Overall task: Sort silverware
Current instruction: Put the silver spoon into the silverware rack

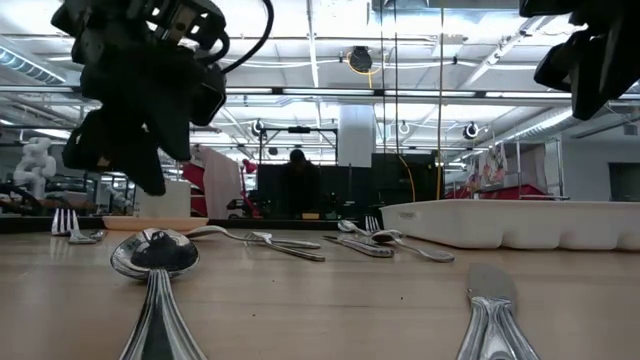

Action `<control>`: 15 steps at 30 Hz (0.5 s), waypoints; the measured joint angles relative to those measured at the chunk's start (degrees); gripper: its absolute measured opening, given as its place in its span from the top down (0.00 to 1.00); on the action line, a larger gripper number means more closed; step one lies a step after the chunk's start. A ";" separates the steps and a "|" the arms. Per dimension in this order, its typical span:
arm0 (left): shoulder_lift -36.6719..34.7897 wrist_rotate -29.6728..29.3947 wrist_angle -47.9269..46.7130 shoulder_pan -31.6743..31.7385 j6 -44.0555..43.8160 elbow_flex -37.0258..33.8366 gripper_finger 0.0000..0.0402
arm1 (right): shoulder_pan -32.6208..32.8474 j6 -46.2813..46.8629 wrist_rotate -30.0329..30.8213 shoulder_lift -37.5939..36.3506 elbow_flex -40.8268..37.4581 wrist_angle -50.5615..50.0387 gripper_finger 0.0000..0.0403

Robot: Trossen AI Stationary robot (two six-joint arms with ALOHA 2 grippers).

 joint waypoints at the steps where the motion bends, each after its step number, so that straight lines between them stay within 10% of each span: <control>1: 0.77 0.40 0.62 -0.11 -0.01 0.02 0.53 | 0.00 0.00 0.02 0.00 0.00 0.00 0.63; 15: 11.74 8.64 12.79 -1.55 -1.21 0.04 0.52 | 0.00 1.37 0.02 0.02 0.00 -0.07 0.63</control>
